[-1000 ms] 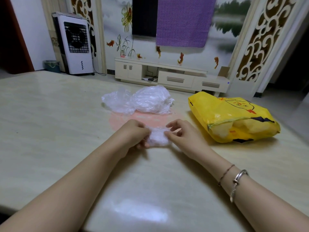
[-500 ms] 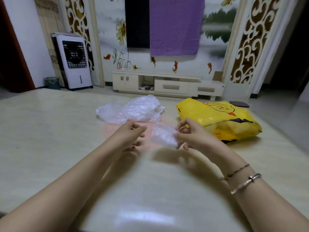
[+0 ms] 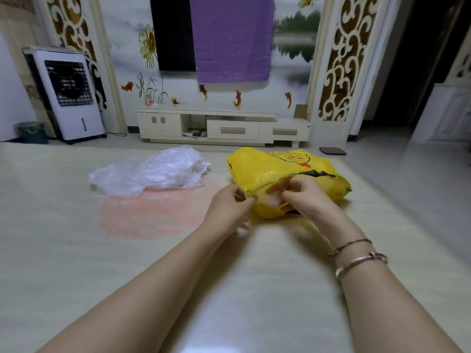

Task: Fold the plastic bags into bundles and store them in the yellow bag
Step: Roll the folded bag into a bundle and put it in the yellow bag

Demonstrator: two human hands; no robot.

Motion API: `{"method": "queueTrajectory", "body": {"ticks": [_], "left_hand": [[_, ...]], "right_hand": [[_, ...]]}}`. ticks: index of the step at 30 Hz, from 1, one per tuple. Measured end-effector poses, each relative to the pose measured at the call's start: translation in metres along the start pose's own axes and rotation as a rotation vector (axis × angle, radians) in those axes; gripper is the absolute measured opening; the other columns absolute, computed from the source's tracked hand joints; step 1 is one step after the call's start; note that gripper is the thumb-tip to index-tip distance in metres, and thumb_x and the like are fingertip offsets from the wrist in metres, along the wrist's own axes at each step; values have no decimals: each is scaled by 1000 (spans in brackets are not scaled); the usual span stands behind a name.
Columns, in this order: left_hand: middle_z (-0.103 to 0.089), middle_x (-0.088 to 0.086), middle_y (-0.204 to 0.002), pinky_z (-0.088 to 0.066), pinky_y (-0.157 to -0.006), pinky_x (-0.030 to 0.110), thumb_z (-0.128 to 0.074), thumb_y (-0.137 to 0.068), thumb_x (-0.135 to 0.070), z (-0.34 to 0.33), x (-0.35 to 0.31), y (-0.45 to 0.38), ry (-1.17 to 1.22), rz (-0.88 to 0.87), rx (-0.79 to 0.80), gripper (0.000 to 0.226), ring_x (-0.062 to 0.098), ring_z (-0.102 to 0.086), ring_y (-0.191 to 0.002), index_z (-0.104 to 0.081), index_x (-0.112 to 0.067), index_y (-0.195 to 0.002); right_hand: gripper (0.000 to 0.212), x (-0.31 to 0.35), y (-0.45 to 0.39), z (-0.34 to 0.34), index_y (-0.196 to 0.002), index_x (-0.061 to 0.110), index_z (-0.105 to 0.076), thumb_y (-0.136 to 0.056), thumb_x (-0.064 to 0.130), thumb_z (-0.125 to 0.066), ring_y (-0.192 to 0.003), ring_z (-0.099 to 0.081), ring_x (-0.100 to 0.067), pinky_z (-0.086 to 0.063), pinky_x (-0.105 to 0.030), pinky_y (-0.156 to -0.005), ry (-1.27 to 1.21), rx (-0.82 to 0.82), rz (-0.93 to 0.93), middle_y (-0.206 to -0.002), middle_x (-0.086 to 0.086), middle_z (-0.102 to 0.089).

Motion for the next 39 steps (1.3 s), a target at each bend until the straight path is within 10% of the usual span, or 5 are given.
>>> {"method": "queueTrajectory", "body": {"ticks": [4, 16, 22, 33, 39], "left_hand": [[-70, 14, -79, -40, -36, 21, -56, -86, -11, -3, 6, -2, -45, -57, -37, 11, 27, -68, -63, -62, -8, -77], [-67, -2, -59, -38, -42, 15, -58, -83, -5, -2, 9, -1, 137, -11, -10, 25, 0, -52, -39, -61, -19, -63], [-64, 5, -68, -40, -39, 17, -73, -81, -8, 7, 8, 4, 188, 98, 103, 17, 6, -51, -43, -58, -16, -77], [-71, 11, -105, -43, -62, 21, -69, -85, -8, 107, 30, 13, 13, 188, 39, 19, 10, -61, -70, -64, -10, -103], [-68, 8, -85, -45, -56, 24, -72, -83, -5, 174, 77, 12, 40, 252, -161, 14, 13, -62, -66, -65, -10, -94]], "right_hand": [[26, -10, -11, -27, -96, 10, -65, -81, 9, -43, -98, -61, -25, -51, -41, -90, 249, 83, -15, -103, -10, -67], [50, -2, -3, -35, -141, 13, -37, -92, 4, -33, -141, -14, -40, -18, -46, -114, 843, 257, -171, -151, -19, -22], [73, 9, 5, -16, -144, 31, -41, -82, -6, -29, -135, -34, -29, -36, -40, -109, 595, 316, -102, -143, -11, -44], [48, 38, 15, -34, -75, 19, -71, -72, -9, -32, -55, -61, -14, -52, -30, -63, 316, 152, 74, -72, 0, -73], [40, 49, 21, -87, -94, 23, -67, -80, 1, -37, -92, -68, -13, -52, -26, -73, 63, 250, 193, -101, 0, -71]]}}
Point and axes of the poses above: each hand's wrist, its own y-axis away from the middle knuckle, its own z-axis out of the back of the hand, x = y × z, the point moved 3 cm from there along -y, towards the middle knuckle
